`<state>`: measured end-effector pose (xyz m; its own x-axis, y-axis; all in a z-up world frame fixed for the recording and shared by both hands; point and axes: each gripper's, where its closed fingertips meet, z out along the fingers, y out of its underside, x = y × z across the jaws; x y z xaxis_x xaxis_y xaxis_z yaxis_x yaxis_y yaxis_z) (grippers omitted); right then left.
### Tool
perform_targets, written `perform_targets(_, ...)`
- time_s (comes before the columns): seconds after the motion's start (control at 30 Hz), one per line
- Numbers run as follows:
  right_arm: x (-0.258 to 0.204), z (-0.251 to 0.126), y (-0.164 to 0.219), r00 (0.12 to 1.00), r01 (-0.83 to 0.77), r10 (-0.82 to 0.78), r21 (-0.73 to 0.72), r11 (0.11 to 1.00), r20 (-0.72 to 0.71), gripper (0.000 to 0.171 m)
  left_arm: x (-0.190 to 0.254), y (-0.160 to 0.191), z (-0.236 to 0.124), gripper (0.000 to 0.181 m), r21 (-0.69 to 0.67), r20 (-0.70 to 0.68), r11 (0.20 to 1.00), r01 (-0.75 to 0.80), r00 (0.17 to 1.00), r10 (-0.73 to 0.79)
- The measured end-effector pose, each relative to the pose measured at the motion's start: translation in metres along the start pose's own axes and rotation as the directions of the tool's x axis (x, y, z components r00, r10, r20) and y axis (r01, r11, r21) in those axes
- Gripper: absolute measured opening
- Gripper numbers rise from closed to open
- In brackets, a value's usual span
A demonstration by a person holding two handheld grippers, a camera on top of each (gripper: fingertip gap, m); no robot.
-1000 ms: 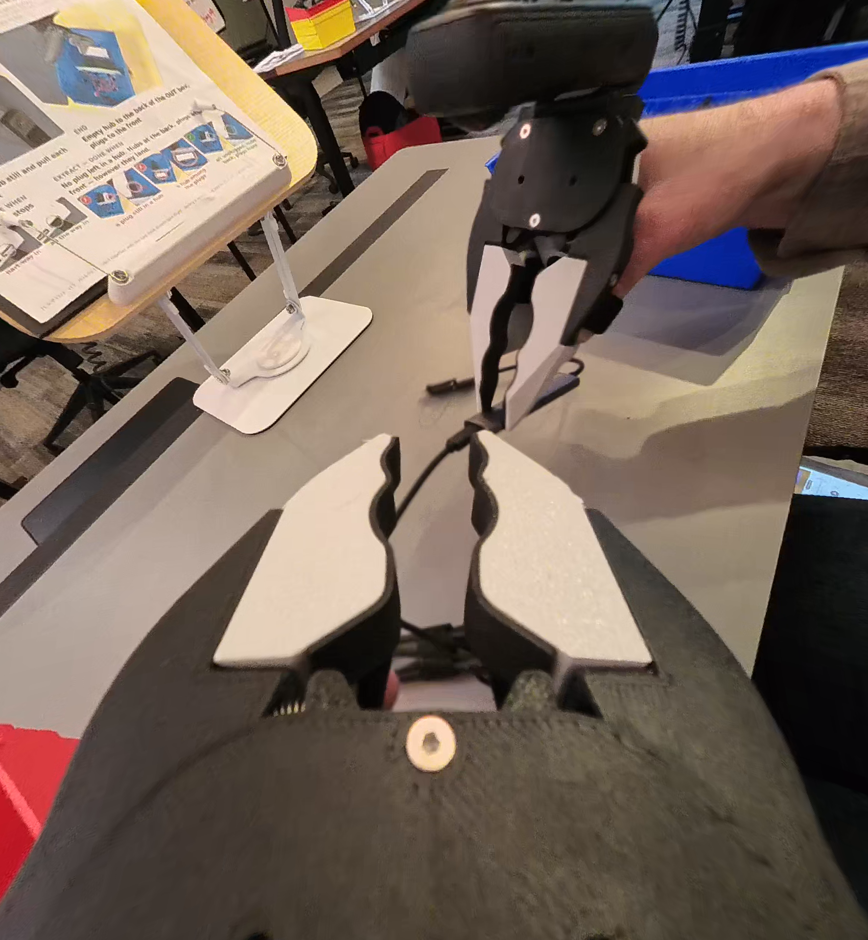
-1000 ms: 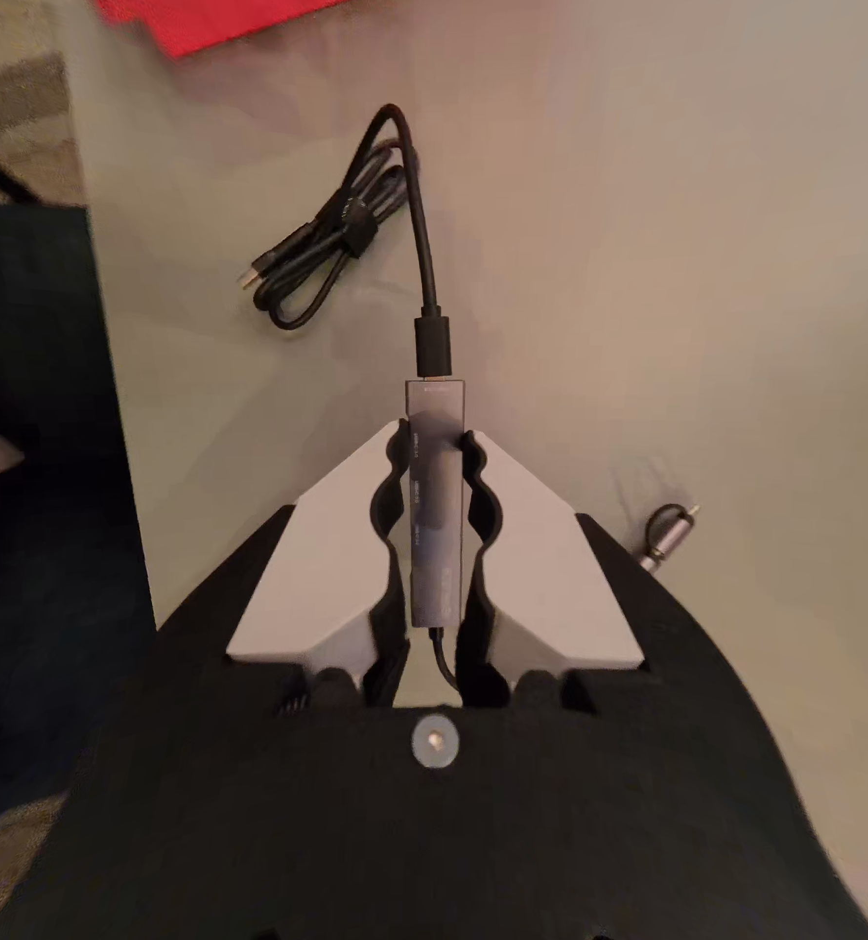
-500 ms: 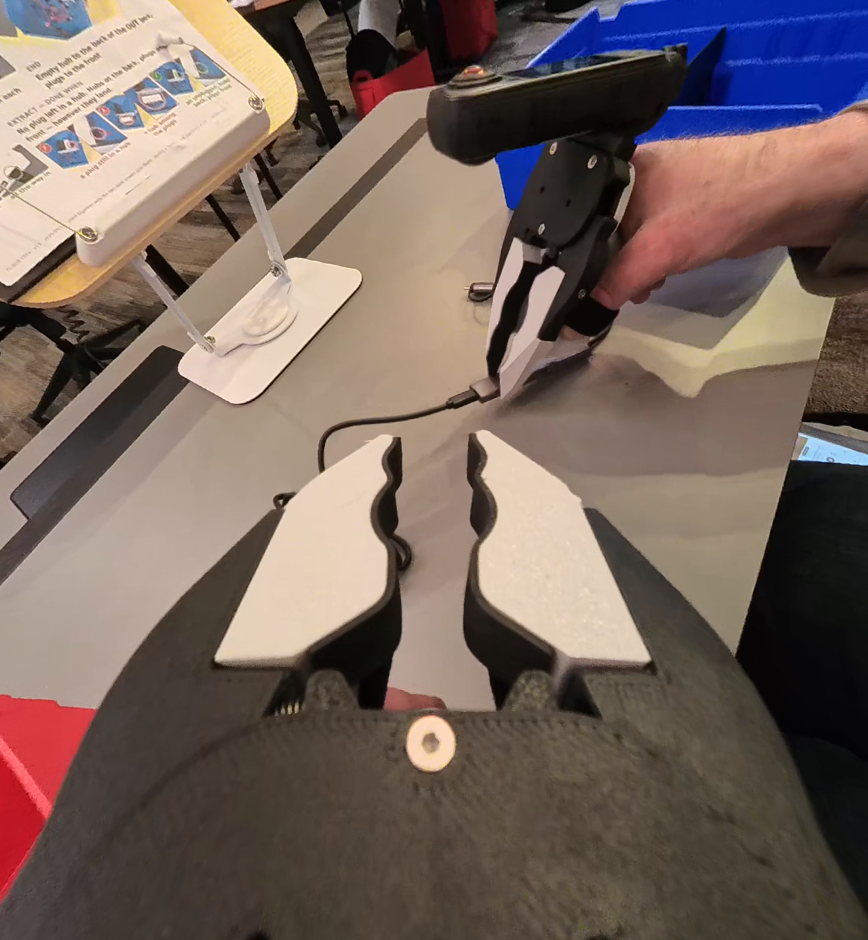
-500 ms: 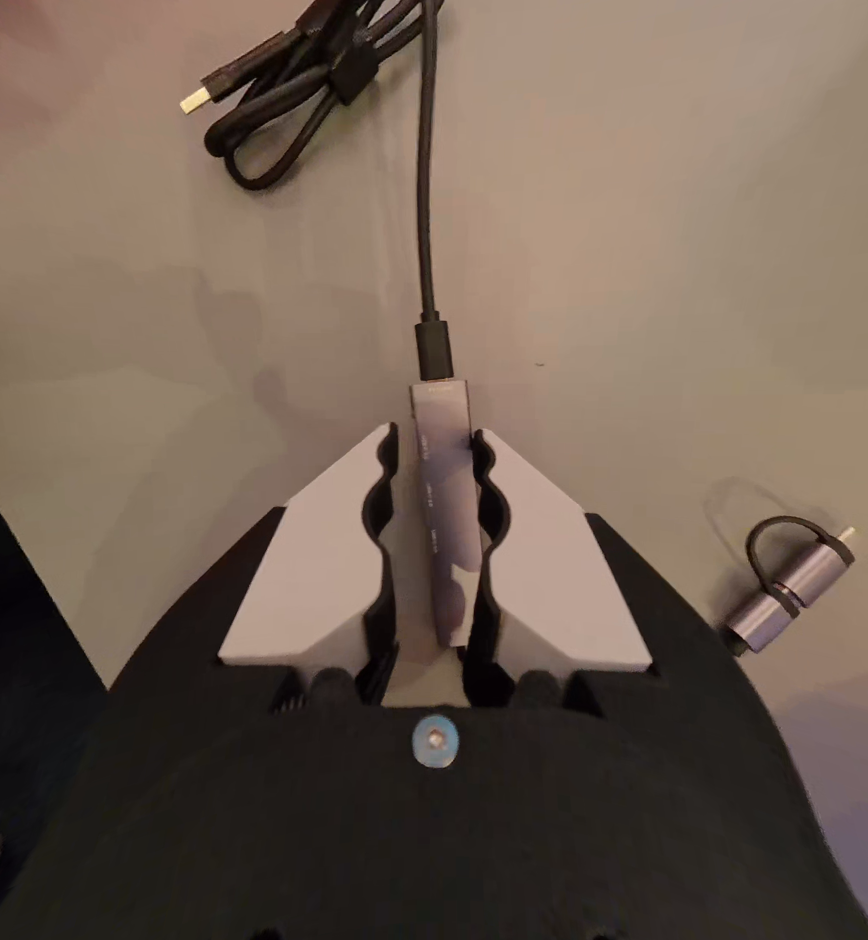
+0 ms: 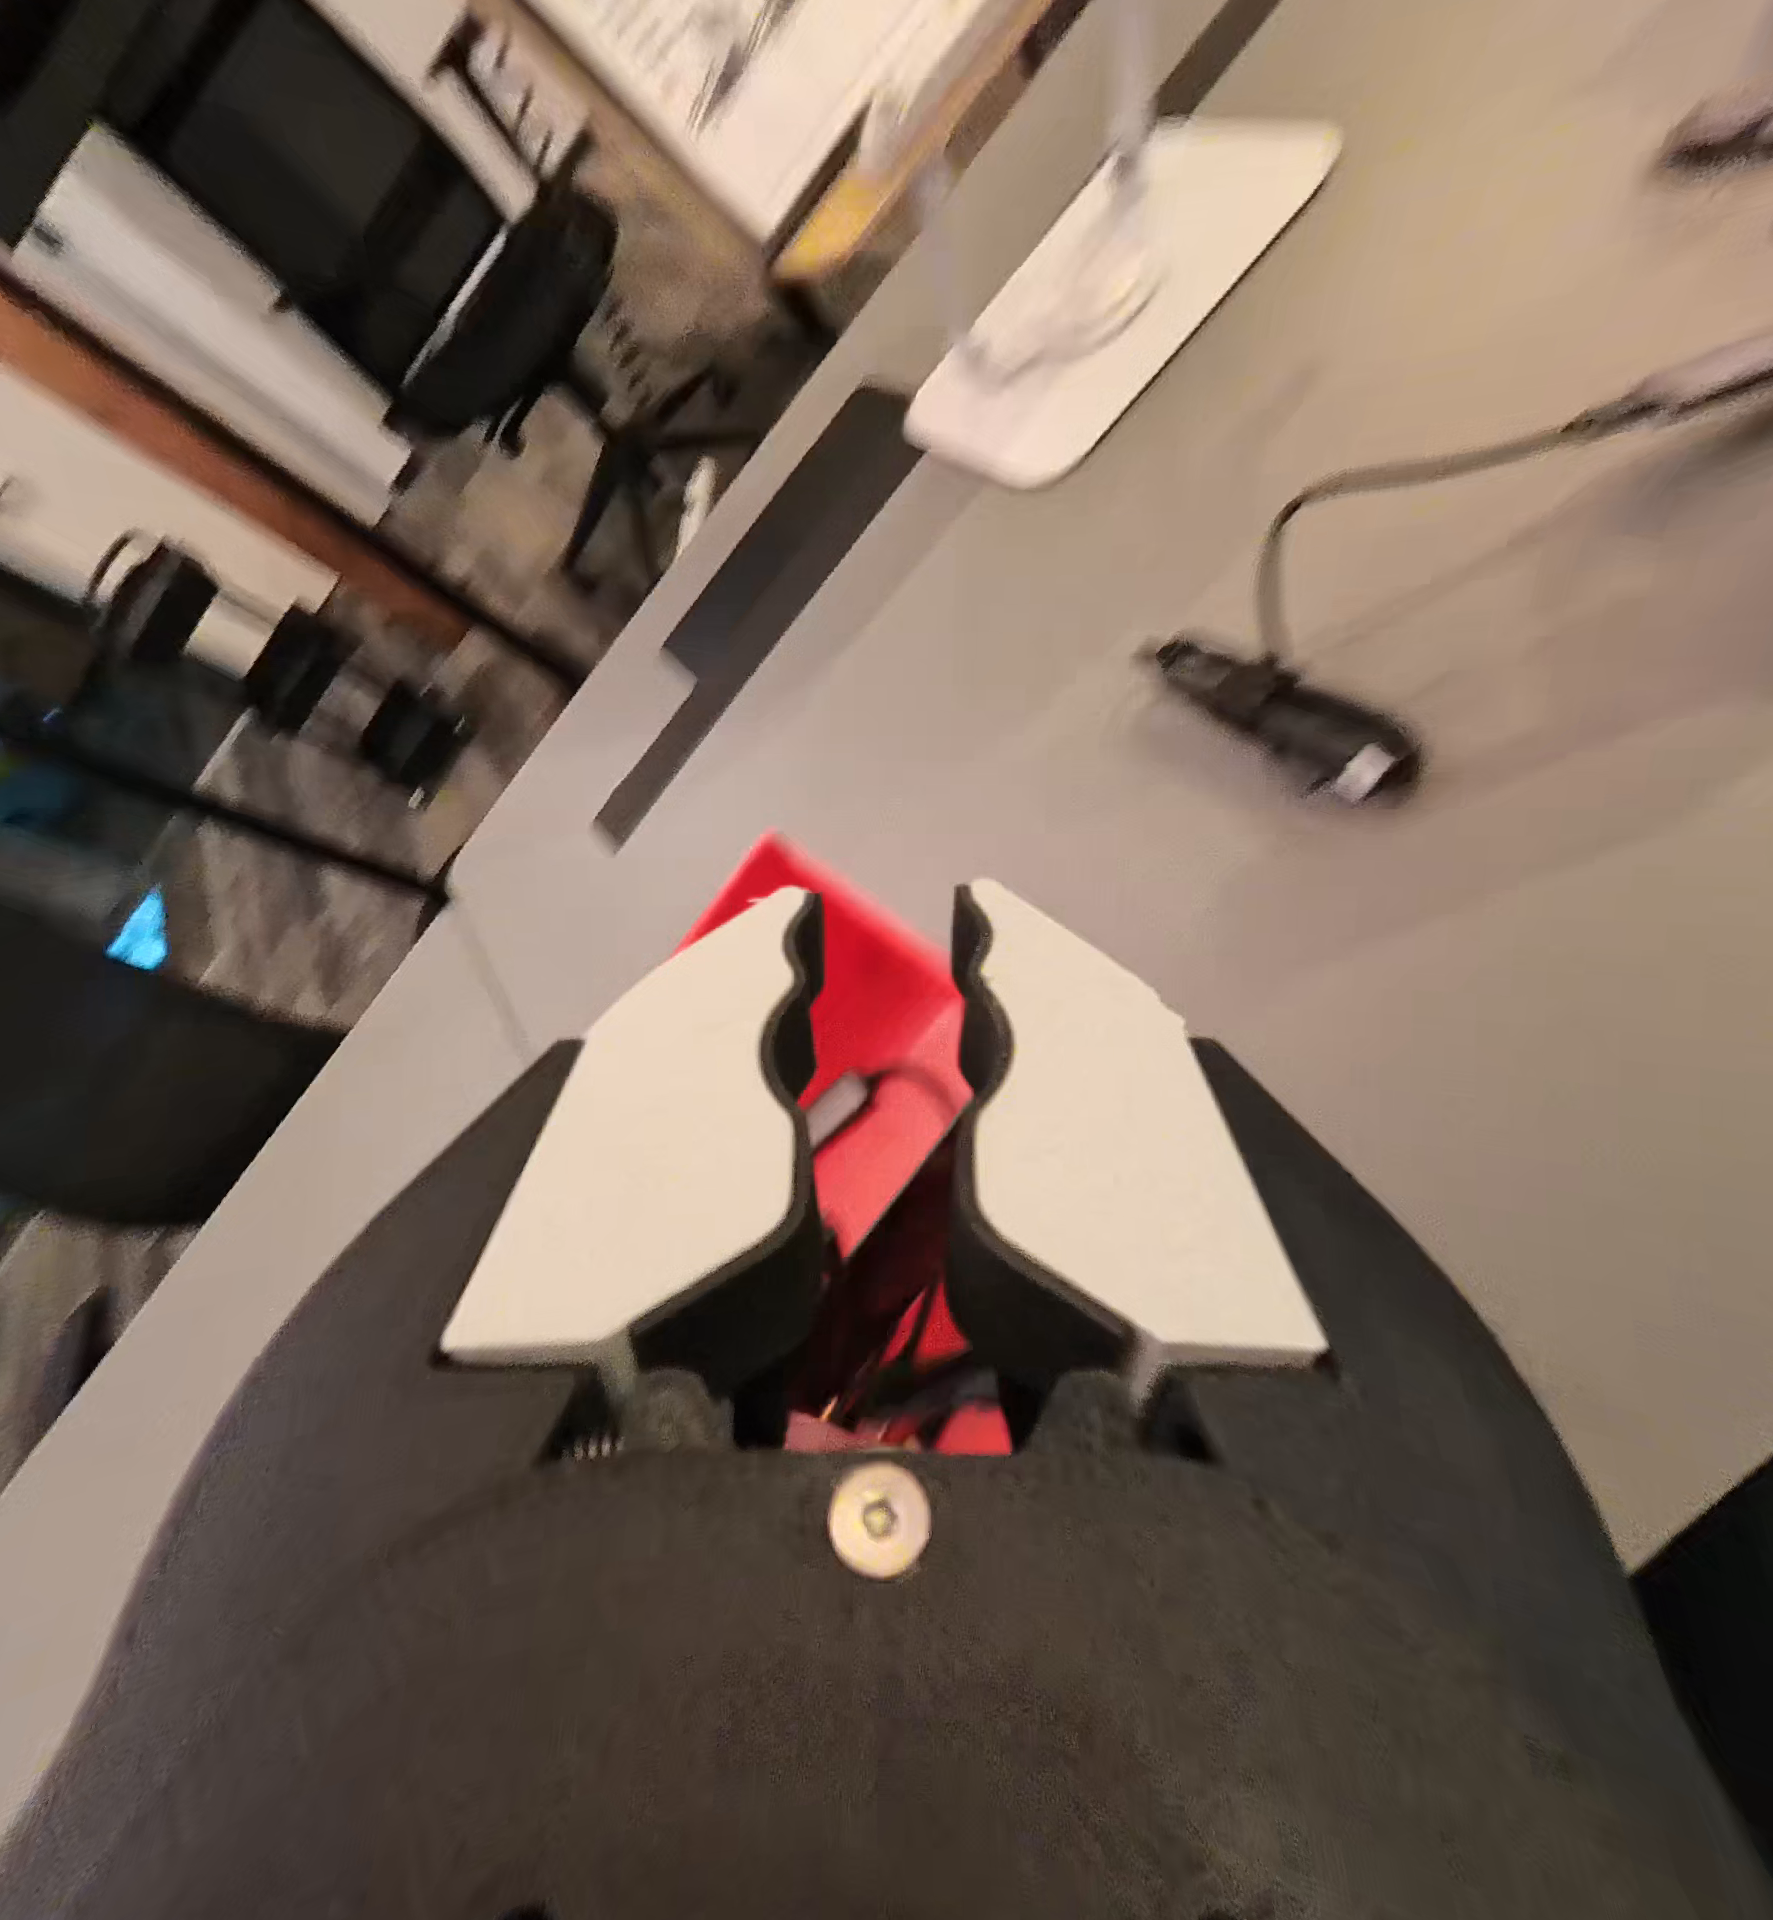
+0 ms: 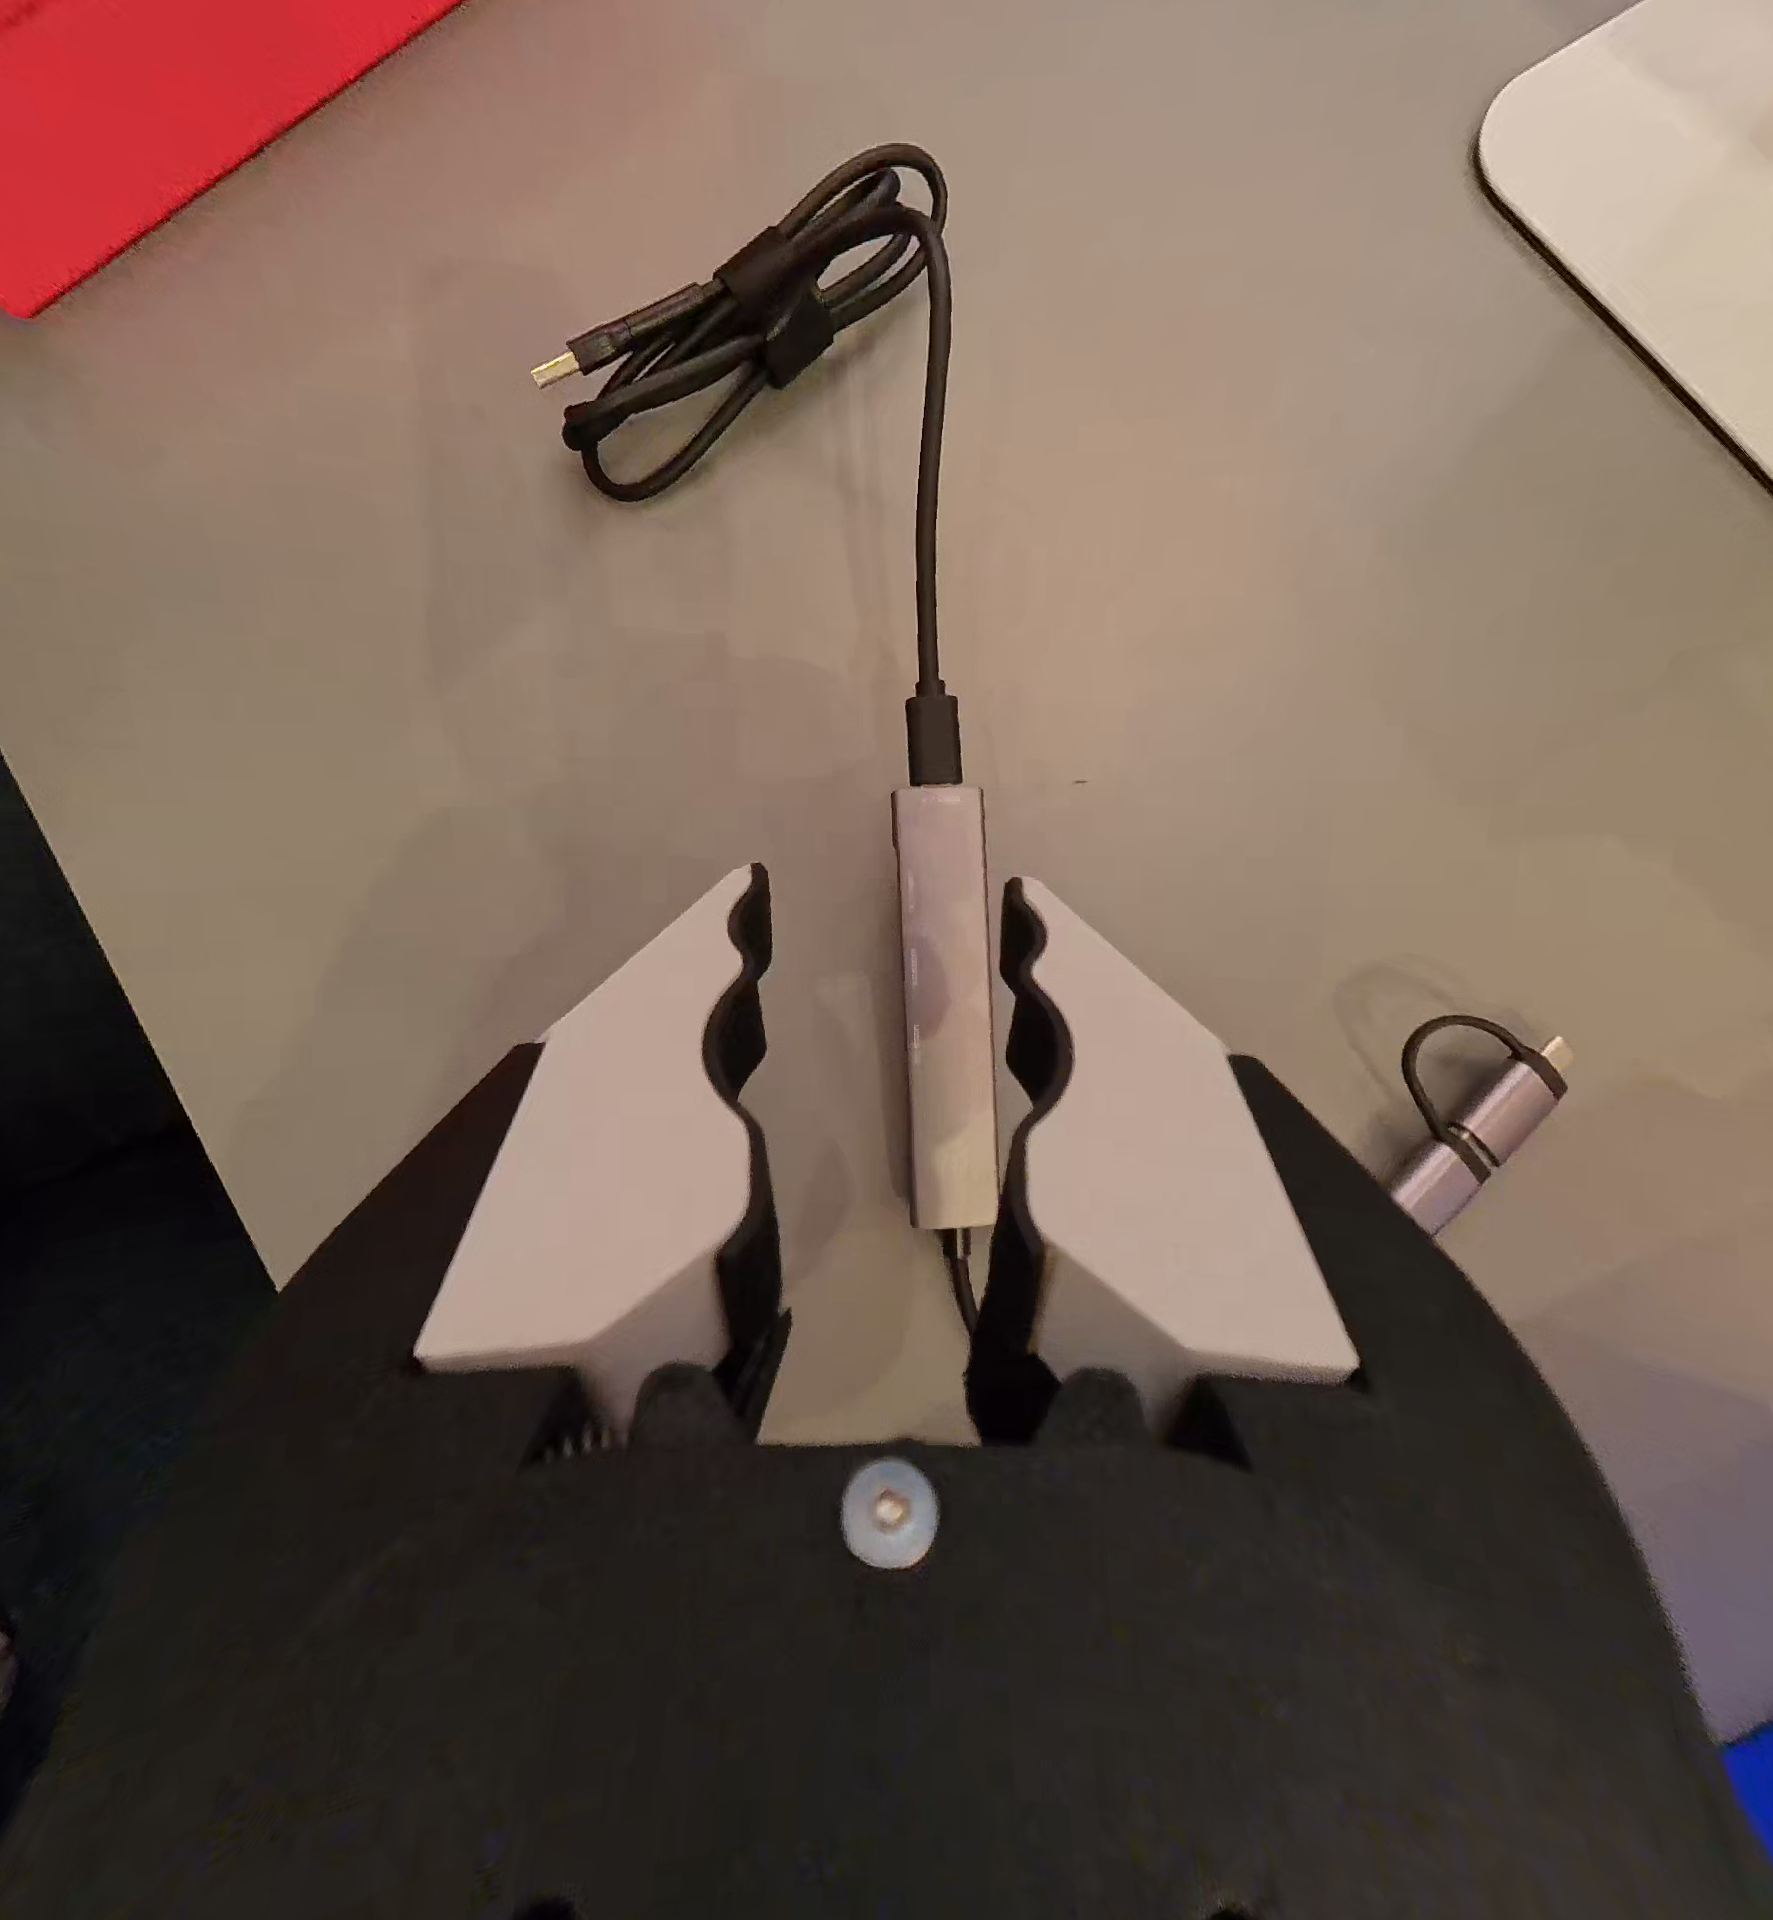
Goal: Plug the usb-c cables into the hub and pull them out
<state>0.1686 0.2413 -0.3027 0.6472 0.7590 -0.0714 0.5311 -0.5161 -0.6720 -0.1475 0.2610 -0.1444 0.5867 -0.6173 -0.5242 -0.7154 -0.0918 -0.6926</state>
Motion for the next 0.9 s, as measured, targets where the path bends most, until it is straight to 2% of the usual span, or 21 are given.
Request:
perform_targets(0.17, -0.006, 0.004, 0.006, 1.000, -0.007, 0.007, -0.009, 1.000, 0.020, 0.042, -0.031, 0.092, 0.005, 0.022, -0.254, 0.035, 0.967, -0.002, 0.999, 0.011)
perform_targets(0.27, -0.010, 0.007, 0.008, 1.000, -0.002, 0.002, -0.013, 1.000, 0.030, 0.043, -0.026, 0.132, 0.018, 0.025, -0.309, -0.015, 0.950, 0.042, 0.999, -0.049)
perform_targets(0.37, -0.013, 0.009, 0.008, 0.999, -0.003, 0.004, -0.009, 1.000, 0.039, 0.042, -0.025, 0.161, 0.031, 0.026, -0.347, -0.008, 0.935, 0.073, 0.997, -0.081)
perform_targets(0.5, -0.016, 0.012, 0.005, 0.998, 0.003, -0.003, -0.007, 1.000, 0.055, 0.042, -0.016, 0.177, 0.051, 0.025, -0.368, -0.012, 0.928, 0.061, 0.997, -0.070)
perform_targets(0.57, -0.018, 0.013, 0.003, 0.998, 0.012, -0.012, -0.006, 1.000, 0.056, 0.041, -0.016, 0.182, 0.058, 0.016, -0.367, 0.001, 0.928, 0.060, 0.998, -0.064)
perform_targets(0.8, -0.013, 0.013, 0.005, 0.999, 0.006, -0.006, 0.003, 1.000, 0.052, 0.039, -0.015, 0.183, 0.047, 0.009, -0.386, -0.033, 0.921, 0.054, 0.997, -0.072)
perform_targets(0.9, -0.012, 0.014, 0.008, 0.999, 0.003, -0.003, -0.003, 1.000, 0.053, 0.039, -0.019, 0.175, 0.042, 0.009, -0.338, -0.028, 0.936, 0.098, 0.993, -0.114)
